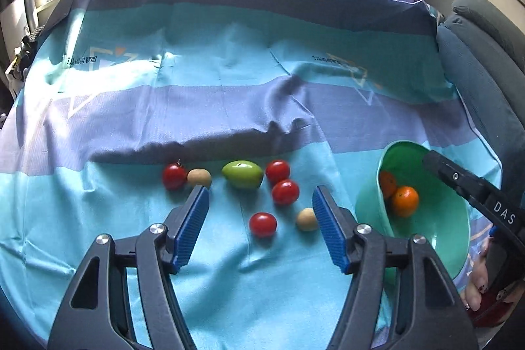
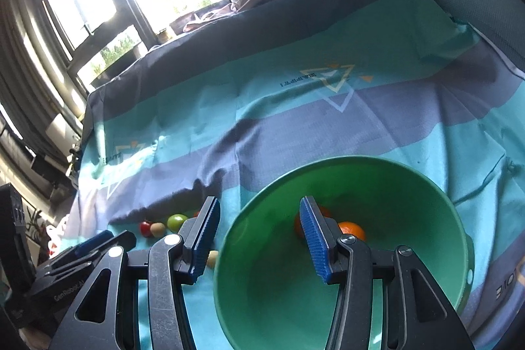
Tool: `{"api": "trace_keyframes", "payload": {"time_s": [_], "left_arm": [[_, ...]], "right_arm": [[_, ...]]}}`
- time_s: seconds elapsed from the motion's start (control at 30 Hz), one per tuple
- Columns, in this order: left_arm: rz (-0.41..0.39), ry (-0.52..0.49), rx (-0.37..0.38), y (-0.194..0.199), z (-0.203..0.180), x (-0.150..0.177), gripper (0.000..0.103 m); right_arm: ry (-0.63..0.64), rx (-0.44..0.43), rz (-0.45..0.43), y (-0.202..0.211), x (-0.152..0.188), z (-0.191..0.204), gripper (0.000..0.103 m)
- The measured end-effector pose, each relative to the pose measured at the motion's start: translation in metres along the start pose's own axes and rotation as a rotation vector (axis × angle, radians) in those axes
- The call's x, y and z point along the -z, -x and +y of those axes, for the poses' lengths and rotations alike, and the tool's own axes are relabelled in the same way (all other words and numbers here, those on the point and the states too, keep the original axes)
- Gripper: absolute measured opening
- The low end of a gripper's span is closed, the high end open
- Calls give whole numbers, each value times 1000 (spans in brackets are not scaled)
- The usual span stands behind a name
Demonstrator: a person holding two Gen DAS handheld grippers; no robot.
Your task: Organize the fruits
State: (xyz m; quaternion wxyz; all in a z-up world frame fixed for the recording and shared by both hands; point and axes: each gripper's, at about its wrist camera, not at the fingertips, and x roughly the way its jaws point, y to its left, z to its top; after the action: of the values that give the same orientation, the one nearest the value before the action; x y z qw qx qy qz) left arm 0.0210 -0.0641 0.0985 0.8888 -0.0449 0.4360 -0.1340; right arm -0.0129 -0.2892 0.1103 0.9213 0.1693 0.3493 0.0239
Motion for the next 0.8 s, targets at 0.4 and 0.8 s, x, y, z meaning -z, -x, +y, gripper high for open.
{"api": "trace_keyframes", "payload": {"time_s": [0.4, 0.8], "left_arm": [[68, -22, 11, -19, -4, 8, 68], [86, 135, 89, -16, 13, 3, 71]], "right_arm": [[78, 52, -52, -17, 10, 30, 52], [62, 70, -95, -11, 9, 26, 52]]}}
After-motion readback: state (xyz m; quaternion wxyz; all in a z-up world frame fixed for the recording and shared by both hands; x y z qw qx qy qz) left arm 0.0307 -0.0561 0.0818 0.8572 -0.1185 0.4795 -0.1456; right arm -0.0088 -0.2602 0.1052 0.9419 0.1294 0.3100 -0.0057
